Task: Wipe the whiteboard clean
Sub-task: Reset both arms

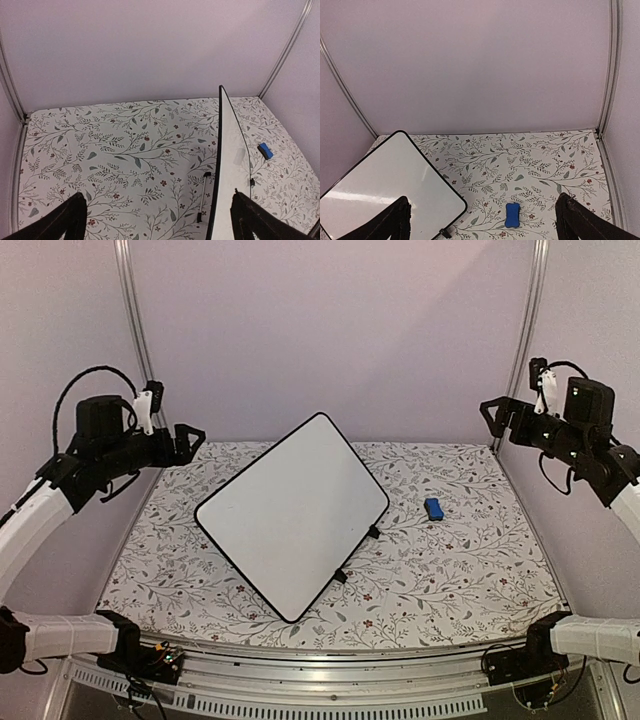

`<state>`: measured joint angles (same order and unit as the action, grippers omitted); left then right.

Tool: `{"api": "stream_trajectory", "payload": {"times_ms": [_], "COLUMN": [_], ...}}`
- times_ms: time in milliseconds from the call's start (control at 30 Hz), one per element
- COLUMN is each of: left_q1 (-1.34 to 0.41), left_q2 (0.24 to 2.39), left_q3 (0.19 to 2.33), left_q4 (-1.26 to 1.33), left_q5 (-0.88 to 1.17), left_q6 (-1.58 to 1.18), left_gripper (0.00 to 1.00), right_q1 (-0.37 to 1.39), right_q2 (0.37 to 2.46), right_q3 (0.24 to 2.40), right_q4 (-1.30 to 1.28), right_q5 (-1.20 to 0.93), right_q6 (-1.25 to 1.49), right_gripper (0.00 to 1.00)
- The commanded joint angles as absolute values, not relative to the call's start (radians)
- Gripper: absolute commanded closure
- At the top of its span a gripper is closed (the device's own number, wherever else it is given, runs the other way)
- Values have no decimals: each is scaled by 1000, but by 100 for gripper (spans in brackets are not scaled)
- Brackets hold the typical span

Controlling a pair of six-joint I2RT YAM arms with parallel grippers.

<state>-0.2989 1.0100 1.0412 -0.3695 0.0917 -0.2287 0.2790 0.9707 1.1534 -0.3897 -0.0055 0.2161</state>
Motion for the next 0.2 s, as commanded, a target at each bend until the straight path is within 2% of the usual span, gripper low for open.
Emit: {"api": "stream_trajectory", "payload": {"times_ms": [0,167], "left_q1": [-290,-286], "left_q2": [993,998], "left_q3": [1022,1016], "left_q4": [-308,-306], "left_q5": [77,81], "left_q6": [-241,-248], "left_gripper": [0,0], "right_q1": [273,273], "right_q2": [966,971], "right_q3": [1191,1212], "right_q4": [-424,-431], "right_q5": [67,99], "right_q6": [190,192], "right_gripper": [1,1]}}
